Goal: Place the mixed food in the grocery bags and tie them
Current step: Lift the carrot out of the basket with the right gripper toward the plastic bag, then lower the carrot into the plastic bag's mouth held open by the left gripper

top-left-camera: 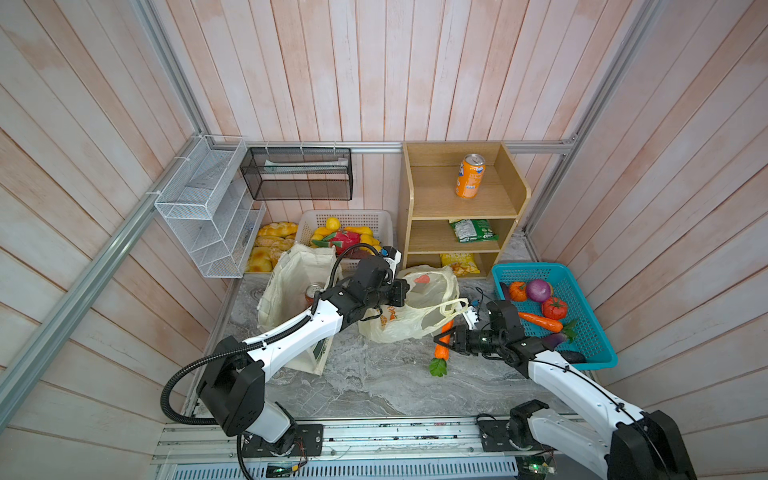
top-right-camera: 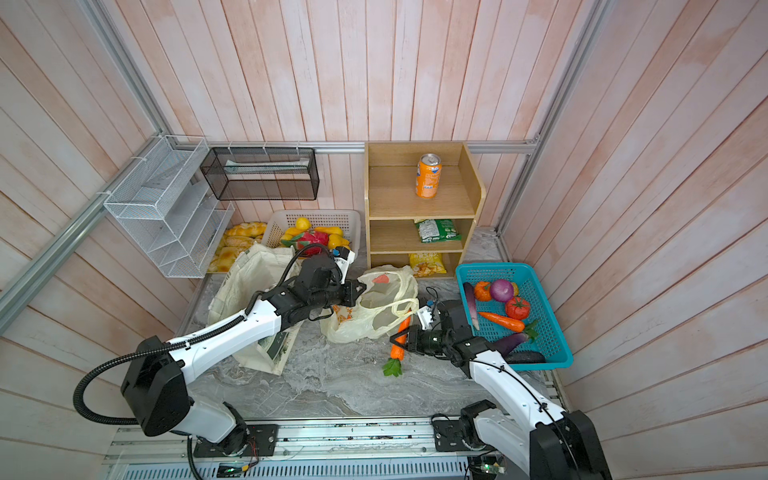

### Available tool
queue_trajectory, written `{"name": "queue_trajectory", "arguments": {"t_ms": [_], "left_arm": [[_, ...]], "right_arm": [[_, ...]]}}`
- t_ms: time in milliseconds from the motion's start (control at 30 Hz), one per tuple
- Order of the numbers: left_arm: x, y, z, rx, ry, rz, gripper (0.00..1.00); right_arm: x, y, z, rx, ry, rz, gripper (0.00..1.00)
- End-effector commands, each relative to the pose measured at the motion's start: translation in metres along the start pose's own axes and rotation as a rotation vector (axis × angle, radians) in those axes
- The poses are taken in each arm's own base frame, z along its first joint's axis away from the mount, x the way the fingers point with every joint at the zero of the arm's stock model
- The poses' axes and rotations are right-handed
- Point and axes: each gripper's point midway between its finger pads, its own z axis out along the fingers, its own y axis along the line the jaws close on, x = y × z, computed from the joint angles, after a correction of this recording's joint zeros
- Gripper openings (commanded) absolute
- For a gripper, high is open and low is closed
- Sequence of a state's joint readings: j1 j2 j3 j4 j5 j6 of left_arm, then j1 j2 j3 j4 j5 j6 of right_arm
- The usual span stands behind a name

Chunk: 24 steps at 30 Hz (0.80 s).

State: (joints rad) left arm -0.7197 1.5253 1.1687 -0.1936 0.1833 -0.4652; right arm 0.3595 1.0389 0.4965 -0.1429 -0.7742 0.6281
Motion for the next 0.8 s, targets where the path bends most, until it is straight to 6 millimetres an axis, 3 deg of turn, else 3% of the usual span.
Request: {"name": "queue_trajectory", "arguments": {"t_ms": [0, 300, 567, 767], "left_arm": [[0.000, -0.007, -0.005, 0.046, 0.002, 0.122, 0.00], [0.010, -0.017, -0.020, 0.115, 0.001, 0.243, 0.00], [0.023, -0.009, -0.019, 0.103, 0.019, 0.263, 0.00], [0.027, -0.004, -0.016, 0.095, 0.029, 0.266, 0.00]], "right_arm": [[-0.013, 0.018, -0.002, -0.022, 0.009, -0.105, 0.18], [-0.038, 0.034, -0.006, -0.034, -0.002, -0.166, 0.18], [-0.055, 0.047, -0.027, -0.112, -0.068, -0.153, 0.18], [-0.062, 0.053, -0.031, -0.150, -0.087, -0.140, 0.18]]}}
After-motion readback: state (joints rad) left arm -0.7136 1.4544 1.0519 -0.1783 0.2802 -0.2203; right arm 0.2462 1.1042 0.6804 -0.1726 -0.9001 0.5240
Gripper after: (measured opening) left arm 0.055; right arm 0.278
